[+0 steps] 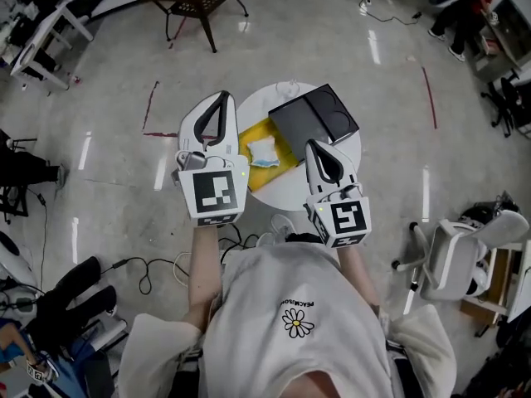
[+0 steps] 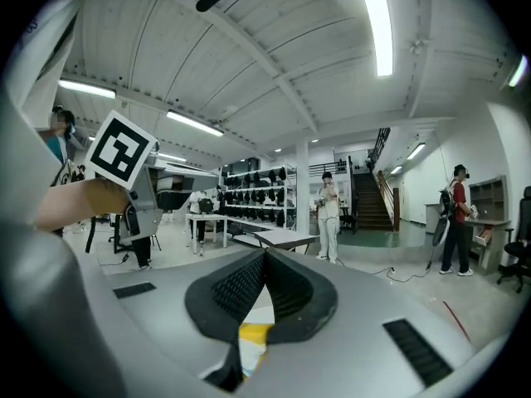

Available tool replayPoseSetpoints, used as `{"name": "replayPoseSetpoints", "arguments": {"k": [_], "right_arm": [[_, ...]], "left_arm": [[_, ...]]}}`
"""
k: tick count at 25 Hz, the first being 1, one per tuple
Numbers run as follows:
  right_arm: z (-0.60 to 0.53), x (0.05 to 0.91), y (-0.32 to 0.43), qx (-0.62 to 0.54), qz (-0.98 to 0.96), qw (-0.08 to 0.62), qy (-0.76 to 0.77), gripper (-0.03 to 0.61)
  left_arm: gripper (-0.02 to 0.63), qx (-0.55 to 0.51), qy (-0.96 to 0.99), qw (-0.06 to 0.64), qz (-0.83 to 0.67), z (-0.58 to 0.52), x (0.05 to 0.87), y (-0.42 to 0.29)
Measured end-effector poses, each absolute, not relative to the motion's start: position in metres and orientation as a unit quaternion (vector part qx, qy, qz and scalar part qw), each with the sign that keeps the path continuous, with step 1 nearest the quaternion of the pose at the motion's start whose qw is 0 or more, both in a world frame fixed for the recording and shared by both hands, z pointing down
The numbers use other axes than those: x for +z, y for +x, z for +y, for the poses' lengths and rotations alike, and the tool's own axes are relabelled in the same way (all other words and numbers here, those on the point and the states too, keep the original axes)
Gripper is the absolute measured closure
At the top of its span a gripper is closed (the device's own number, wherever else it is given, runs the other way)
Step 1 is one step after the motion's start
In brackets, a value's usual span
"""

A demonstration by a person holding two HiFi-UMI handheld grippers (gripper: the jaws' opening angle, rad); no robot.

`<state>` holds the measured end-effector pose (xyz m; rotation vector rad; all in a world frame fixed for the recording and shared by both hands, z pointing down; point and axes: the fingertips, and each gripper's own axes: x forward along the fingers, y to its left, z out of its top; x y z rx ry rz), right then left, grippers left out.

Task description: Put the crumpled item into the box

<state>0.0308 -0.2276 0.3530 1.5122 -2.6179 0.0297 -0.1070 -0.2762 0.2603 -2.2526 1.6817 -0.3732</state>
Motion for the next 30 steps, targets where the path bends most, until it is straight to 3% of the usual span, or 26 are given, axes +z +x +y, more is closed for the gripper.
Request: {"name": "replayPoseSetpoints", "arguments": {"k": [4, 12, 30], "right_arm": [[-0.231, 0.342, 0.019, -0.005, -0.87, 0.052, 0.489, 0.578], [-0.234, 0.331, 0.002, -0.025, -0.879, 0.042, 0.474, 0.578], [-0.217, 0.338, -0.007, -0.015, -0.889, 0.048, 0.455, 0.58]], "left_arm": [[0.611, -0.085, -0.783, 0.164, 0.594, -0.253, 0.256, -0.108], [0.612, -0.001, -0.786, 0.057, 0.616, -0.229, 0.289, -0.113], [0.612, -0.033, -0.777, 0.02, 0.629, -0.215, 0.322, -0.123]]}}
